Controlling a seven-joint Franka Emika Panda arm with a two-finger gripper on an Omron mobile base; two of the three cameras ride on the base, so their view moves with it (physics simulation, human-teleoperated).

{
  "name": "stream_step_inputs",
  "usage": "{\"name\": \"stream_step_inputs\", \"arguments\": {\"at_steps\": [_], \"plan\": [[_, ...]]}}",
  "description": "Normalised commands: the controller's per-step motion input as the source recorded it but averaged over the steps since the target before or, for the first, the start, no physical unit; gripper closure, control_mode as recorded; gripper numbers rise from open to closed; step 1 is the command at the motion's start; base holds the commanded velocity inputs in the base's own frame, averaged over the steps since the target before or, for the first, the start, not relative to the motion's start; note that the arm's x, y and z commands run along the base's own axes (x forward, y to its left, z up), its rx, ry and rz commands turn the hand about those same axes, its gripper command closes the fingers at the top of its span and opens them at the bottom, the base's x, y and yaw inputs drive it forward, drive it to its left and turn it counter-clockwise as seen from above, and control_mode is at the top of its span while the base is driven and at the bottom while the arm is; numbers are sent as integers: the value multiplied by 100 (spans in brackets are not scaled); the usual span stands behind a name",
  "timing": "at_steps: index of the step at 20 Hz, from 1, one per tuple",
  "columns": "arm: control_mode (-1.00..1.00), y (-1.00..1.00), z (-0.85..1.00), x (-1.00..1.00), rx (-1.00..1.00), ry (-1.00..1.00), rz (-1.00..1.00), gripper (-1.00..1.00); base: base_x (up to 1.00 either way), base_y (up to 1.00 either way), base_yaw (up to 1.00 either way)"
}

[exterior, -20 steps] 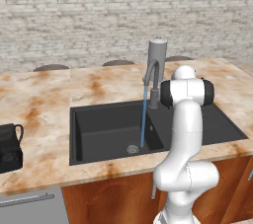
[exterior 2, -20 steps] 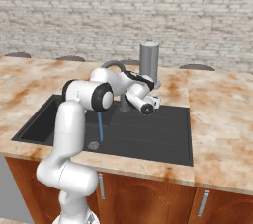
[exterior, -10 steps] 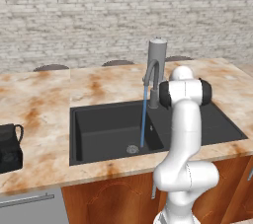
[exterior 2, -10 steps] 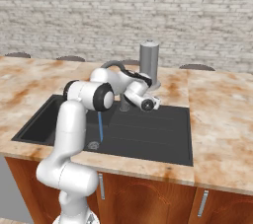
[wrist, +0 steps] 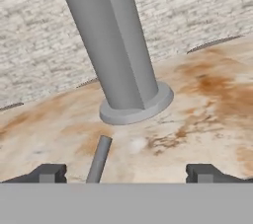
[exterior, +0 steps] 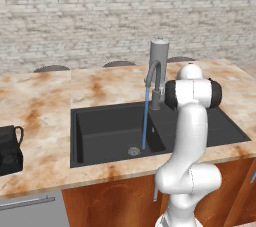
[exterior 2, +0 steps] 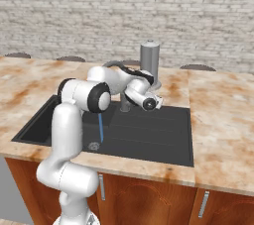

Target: Turn on the sink faucet and place the jug under the water for a few seconds to fill it up.

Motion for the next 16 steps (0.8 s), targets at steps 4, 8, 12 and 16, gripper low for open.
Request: {"name": "stream_step_inputs", "arguments": {"at_steps": [4, 8, 12, 16], "plan": [[-100, -23, 87, -89, 0, -17, 0, -100, 0, 0, 0], [-100, -14, 96, -94, 0, -11, 0, -100, 0, 0, 0], [-100, 0, 96, -95, -1, -9, 1, -100, 0, 0, 0], [-100, 6, 100, -52, -2, -1, 5, -100, 0, 0, 0]]}}
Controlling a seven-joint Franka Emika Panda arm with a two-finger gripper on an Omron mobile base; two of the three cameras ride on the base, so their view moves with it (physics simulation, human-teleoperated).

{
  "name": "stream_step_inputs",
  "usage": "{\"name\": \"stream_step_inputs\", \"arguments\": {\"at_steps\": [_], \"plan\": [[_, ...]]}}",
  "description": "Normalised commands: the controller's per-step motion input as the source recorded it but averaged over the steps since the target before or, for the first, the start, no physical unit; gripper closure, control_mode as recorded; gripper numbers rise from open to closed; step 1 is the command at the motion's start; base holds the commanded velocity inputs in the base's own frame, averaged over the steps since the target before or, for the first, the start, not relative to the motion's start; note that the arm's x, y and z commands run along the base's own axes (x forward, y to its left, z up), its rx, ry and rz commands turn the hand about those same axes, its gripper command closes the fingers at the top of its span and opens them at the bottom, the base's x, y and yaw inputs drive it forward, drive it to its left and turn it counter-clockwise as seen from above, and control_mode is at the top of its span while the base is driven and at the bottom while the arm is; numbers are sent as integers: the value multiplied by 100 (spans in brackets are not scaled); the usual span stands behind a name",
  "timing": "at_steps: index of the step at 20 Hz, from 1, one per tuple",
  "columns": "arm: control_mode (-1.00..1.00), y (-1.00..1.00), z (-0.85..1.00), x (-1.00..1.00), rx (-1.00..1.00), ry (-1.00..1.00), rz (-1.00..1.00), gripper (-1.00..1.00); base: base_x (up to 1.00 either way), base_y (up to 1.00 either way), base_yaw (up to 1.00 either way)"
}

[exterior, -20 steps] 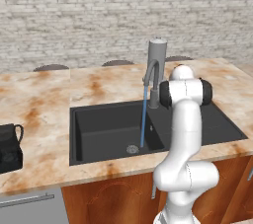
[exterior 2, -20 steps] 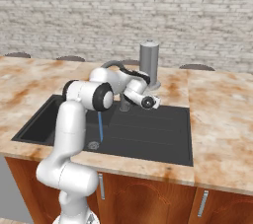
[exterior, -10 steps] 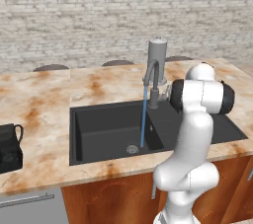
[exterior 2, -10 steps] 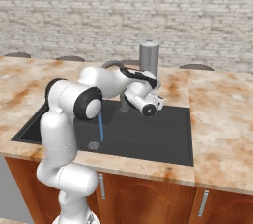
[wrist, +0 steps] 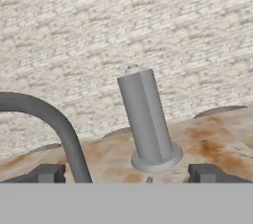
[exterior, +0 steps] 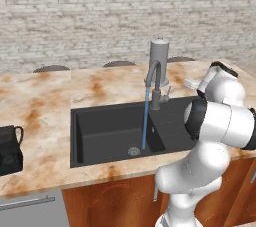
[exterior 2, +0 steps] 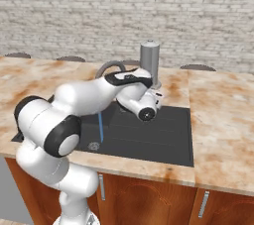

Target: Turn on the sink faucet and place the jug under the water for a few seconds to fill it up.

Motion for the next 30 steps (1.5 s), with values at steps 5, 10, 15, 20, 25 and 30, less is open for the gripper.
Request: {"name": "stream_step_inputs", "arguments": {"at_steps": [5, 10, 15, 20, 25, 30], "plan": [[-100, 0, 100, -20, 0, 4, 5, -100, 0, 0, 0], [-100, 9, 95, -20, -4, 8, 7, -100, 0, 0, 0], [-100, 52, 27, -56, -18, 1, 25, -100, 0, 0, 0], [-100, 63, 2, -95, -21, -8, 37, -100, 0, 0, 0], [-100, 67, 18, -89, -20, -4, 35, -100, 0, 0, 0], [-100, 76, 16, -96, -18, -4, 34, -100, 0, 0, 0]]}}
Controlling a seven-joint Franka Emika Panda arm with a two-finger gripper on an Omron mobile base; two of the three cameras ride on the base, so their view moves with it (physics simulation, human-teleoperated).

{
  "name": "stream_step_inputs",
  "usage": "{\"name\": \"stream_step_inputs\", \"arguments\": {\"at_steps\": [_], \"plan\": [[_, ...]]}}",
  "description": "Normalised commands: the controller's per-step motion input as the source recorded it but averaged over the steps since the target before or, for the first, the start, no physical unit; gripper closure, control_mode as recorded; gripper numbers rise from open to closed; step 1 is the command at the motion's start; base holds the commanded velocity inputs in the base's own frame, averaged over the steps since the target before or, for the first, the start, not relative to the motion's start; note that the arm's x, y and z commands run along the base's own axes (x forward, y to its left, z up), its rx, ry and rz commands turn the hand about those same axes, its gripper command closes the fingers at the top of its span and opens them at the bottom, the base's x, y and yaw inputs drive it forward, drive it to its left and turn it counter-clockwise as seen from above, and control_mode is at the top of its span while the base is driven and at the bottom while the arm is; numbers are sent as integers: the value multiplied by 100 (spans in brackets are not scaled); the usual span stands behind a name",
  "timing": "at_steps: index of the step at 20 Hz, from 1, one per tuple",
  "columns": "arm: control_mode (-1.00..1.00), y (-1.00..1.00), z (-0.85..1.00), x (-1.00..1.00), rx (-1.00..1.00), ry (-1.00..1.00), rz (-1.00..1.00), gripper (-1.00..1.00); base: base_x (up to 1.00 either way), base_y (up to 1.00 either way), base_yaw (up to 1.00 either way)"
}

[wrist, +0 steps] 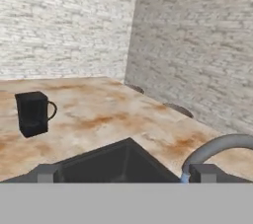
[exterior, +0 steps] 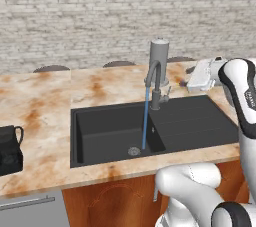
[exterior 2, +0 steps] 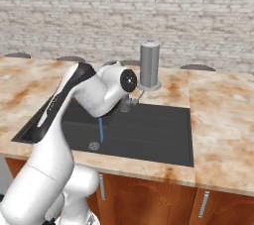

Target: Turn on the sink faucet and place the jug under the water for a few seconds to fill it up.

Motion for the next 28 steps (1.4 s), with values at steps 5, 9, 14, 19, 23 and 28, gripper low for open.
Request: {"name": "stream_step_inputs", "arguments": {"at_steps": [5, 9, 14, 19, 23, 28], "plan": [[-100, 93, 5, -88, -21, -5, 33, -100, 0, 0, 0], [-100, 97, 0, -78, -20, -11, 33, -100, 0, 0, 0], [-100, 100, -9, -41, -20, -3, 30, -100, 0, 0, 0], [-100, 100, -14, -11, -16, 0, 27, -100, 0, 0, 0], [-100, 100, -33, 34, -3, 0, 22, -100, 0, 0, 0], [-100, 65, -44, 52, 1, 0, 18, -100, 0, 0, 0]]}}
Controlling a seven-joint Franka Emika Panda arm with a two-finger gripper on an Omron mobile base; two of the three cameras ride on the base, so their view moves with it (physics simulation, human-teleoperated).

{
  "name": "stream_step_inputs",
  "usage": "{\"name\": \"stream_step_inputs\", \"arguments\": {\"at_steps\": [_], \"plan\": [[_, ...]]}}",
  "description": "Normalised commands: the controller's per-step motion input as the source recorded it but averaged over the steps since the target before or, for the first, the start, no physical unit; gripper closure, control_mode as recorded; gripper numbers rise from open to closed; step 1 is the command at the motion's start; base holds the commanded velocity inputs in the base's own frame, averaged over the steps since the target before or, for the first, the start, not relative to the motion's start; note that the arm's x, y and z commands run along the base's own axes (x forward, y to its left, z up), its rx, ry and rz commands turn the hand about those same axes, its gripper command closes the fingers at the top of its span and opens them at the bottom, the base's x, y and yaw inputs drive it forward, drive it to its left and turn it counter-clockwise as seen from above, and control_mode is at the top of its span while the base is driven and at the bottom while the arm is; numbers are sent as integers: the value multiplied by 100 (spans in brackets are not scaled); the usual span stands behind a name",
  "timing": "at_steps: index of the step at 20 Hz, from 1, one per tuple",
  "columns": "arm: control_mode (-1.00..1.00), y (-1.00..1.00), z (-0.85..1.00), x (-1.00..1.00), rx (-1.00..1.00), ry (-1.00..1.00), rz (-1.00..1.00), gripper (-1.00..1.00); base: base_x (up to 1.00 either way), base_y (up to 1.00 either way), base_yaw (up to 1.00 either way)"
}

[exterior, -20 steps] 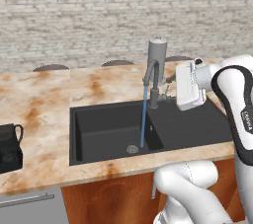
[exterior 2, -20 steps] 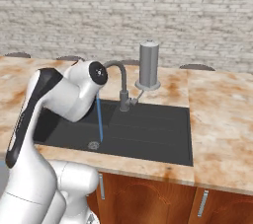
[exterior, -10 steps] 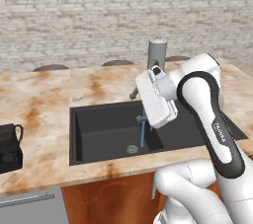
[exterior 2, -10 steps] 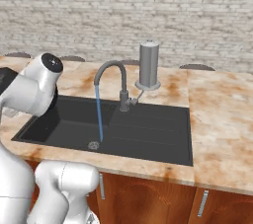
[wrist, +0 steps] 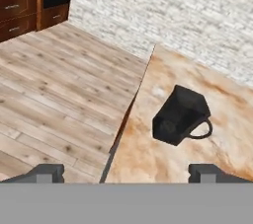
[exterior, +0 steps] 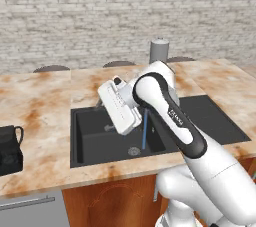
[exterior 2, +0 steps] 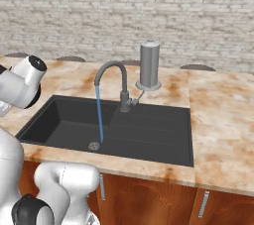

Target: Turn on the sink faucet and place the jug under the water for a few seconds to fill it up.

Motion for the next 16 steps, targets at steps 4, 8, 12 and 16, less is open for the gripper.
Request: {"name": "stream_step_inputs", "arguments": {"at_steps": [4, 8, 12, 16], "plan": [[-100, 65, -44, 47, 3, 0, 18, -100, 0, 0, 0], [-100, 62, -31, 43, 1, 2, 14, -100, 0, 0, 0], [-100, 20, -14, 0, 0, 9, 7, -100, 0, 0, 0], [-100, 38, -16, 20, 0, 13, 0, -100, 0, 0, 0]]}}
